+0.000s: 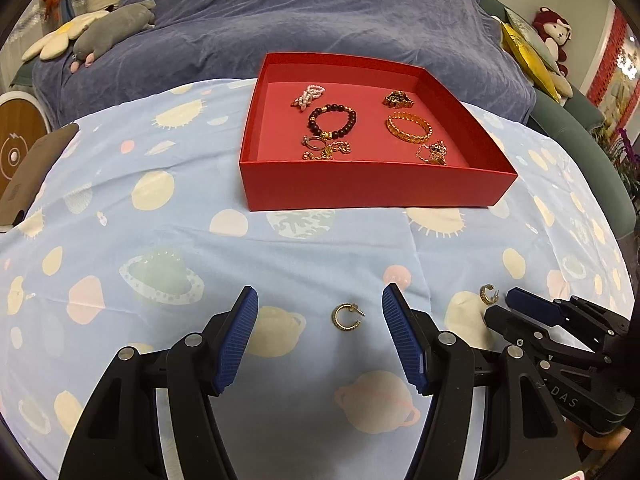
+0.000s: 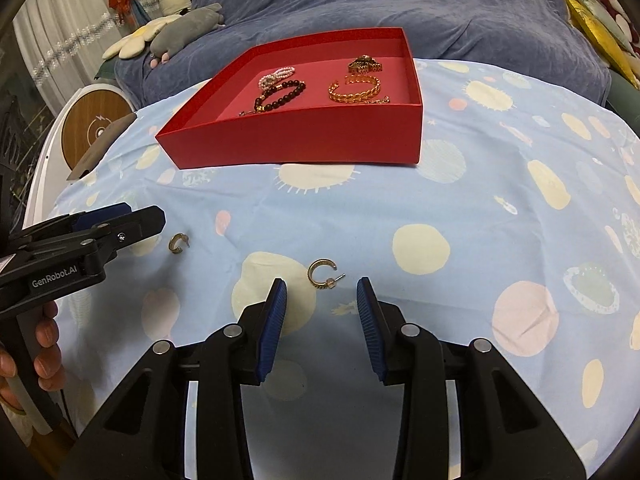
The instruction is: Organize jewelry
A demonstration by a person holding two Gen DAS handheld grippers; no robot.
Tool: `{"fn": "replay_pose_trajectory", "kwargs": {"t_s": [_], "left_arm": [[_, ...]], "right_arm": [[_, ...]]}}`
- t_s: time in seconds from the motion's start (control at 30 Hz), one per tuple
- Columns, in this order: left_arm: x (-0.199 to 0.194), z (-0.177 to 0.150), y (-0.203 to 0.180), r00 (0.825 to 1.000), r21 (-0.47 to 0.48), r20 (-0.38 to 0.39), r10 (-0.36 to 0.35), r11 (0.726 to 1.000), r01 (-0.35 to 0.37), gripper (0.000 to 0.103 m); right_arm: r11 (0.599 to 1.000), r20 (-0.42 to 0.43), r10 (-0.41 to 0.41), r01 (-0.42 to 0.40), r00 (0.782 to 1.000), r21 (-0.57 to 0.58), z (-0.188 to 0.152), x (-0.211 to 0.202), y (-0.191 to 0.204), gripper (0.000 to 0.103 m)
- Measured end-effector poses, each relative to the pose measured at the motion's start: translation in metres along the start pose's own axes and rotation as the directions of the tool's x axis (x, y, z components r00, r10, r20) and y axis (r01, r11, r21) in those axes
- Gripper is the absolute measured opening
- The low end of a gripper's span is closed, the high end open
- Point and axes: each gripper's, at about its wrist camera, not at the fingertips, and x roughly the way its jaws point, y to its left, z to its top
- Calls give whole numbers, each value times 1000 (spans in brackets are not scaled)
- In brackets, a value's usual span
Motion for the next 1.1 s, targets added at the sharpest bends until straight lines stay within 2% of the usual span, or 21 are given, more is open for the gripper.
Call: {"fn": "replay_pose_trajectory", "kwargs": {"t_s": [0.2, 0.4, 0.87, 0.93, 1.1], "left_arm": [[2, 0, 5, 1000, -17, -12, -9, 1000, 8, 62], [3, -2, 1, 1000, -1, -15, -15, 1000, 15, 62], [15, -10, -15, 1000, 67, -26, 2, 998, -1, 62], [18, -11, -17, 1000, 76, -26, 9, 997, -7, 60], [24, -12, -21, 999, 94, -33, 13, 996, -10, 47]], "right_arm": [[1000, 15, -7, 7, 1000, -4, 4, 4, 0, 34], [999, 19, -26, 27, 999, -33, 6, 8, 4, 20], [1000, 25, -19, 19, 1000, -23, 7, 3, 1, 20], [1000, 29, -17, 18, 999, -23, 7, 1, 1, 20], [1000, 31, -14, 15, 999, -17, 7, 0, -1, 20]]}}
